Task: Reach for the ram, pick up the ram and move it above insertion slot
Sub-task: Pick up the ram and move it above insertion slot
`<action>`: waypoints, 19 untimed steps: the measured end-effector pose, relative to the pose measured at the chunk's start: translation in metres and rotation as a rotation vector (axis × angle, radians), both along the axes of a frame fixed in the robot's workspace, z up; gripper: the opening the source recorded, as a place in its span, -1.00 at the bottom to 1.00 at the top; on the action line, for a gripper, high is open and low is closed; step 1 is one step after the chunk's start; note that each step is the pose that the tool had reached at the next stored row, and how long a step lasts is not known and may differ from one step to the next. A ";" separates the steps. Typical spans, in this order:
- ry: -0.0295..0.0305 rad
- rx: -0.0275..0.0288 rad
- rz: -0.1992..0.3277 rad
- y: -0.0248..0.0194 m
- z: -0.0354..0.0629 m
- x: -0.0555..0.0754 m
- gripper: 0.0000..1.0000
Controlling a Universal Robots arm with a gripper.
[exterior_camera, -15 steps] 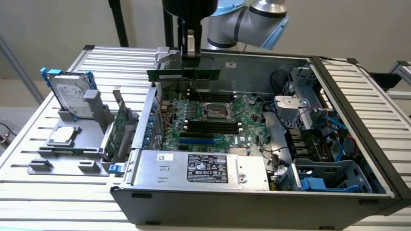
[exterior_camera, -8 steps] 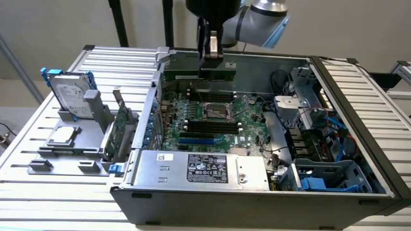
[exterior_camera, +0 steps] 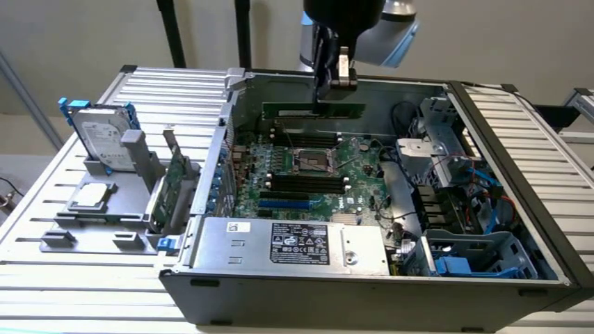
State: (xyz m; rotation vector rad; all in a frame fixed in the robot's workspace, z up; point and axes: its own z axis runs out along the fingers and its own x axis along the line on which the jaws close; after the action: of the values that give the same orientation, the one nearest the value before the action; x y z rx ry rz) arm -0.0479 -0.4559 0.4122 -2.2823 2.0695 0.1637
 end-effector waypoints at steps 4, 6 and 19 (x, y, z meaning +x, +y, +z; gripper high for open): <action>0.0001 -0.0058 0.000 0.0008 -0.0016 0.003 -0.73; 0.0001 -0.0099 0.000 0.0016 -0.0028 0.004 -0.73; 0.0004 -0.0171 -0.053 0.0080 -0.0087 0.004 -0.73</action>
State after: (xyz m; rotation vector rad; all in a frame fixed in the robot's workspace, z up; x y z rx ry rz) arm -0.0441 -0.4479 0.4034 -2.2345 2.1372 0.1446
